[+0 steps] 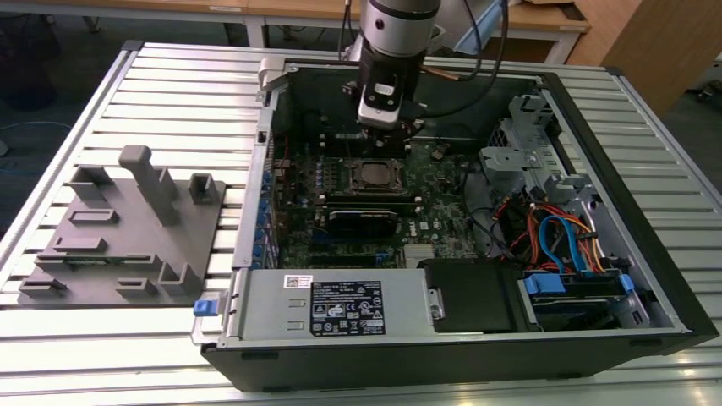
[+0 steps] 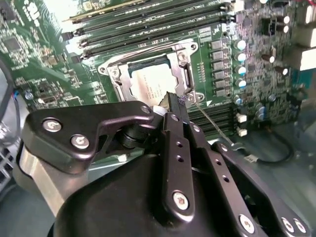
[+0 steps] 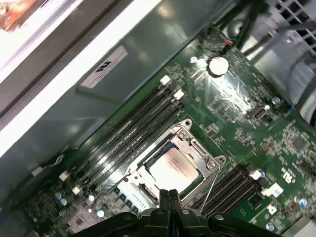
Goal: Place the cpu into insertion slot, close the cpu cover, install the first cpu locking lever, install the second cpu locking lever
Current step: 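Install the first cpu locking lever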
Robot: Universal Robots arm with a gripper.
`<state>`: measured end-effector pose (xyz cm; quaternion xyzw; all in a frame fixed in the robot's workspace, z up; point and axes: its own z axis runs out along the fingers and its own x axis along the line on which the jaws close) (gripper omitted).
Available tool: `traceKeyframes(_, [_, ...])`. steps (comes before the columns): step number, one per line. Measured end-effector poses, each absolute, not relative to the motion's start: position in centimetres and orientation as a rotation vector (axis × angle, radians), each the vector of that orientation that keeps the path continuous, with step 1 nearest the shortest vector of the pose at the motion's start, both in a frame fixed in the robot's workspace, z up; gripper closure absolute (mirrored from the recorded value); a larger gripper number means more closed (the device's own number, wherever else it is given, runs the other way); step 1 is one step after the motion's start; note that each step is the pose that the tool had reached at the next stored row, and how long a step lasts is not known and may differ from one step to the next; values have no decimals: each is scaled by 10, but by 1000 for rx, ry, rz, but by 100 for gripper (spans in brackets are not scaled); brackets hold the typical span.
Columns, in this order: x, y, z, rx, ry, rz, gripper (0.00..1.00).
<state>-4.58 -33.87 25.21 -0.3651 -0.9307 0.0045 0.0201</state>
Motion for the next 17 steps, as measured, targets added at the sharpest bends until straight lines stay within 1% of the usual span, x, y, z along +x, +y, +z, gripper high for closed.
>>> traceKeyframes(9, [-60,-339,249,-1109,-2925,-4,90])
traceKeyframes(17, [-60,-339,247,-955,-2977,-9,90])
